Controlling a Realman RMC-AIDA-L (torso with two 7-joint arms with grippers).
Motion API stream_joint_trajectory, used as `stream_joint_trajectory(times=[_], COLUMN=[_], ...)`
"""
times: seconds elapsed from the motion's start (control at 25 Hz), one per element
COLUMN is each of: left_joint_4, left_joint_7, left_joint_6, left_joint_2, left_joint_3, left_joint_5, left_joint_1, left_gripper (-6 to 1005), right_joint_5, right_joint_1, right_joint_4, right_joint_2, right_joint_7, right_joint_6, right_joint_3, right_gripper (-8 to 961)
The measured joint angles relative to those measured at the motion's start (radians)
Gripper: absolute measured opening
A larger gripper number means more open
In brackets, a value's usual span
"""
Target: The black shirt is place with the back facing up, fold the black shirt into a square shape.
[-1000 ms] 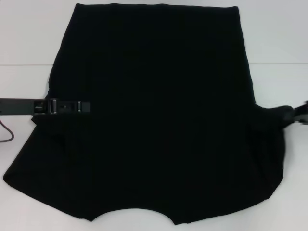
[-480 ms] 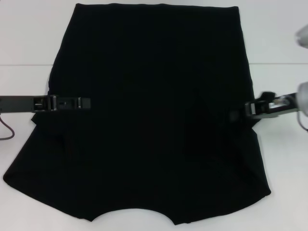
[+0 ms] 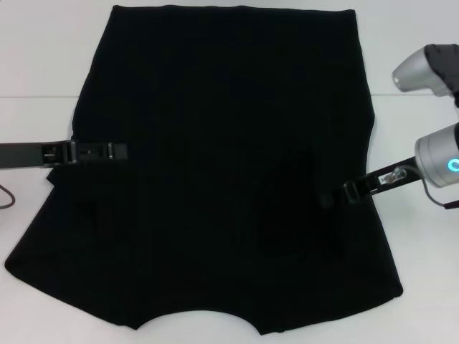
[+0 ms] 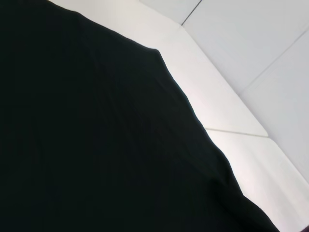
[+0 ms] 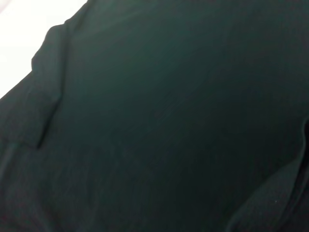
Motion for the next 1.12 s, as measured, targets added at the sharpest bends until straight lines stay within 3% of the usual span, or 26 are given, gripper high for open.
stream_joint_trajectory(times=[0.28,0.56,0.72,1.12], left_joint_4=[0.004,0.101,0.162,0.173], left_joint_7=[-0.022,-0.283,-0.344,-0.302], left_joint_6=[0.006,0.111,0.144,0.077], left_joint_2=[0.006,0.045,0.047,0.029], left_joint_3=[-0.031,-0.036,-0.036,-0.013], left_joint_5=[0.000,0.112,0.239,0.332], left_joint_1=[0.004,0.058,0.084,0.108], left_gripper=[590,590,591,590], right_joint_5=[0.006,0.082,0.094,0.095], right_joint_1=[-0.006,-0.020,-0.032,-0.053], right_joint_4=[0.005,0.038,0.030,0.036], right_joint_2=[-0.037,-0.115,-0.126,-0.128], right_joint_7=[0.096,0.161,0.162,0.153], right_joint_6=[-0.002,-0.094,-0.121,-0.125], right_joint_3=[0.154,0.254,0.279,0.278], right_gripper=[115,408,577,606])
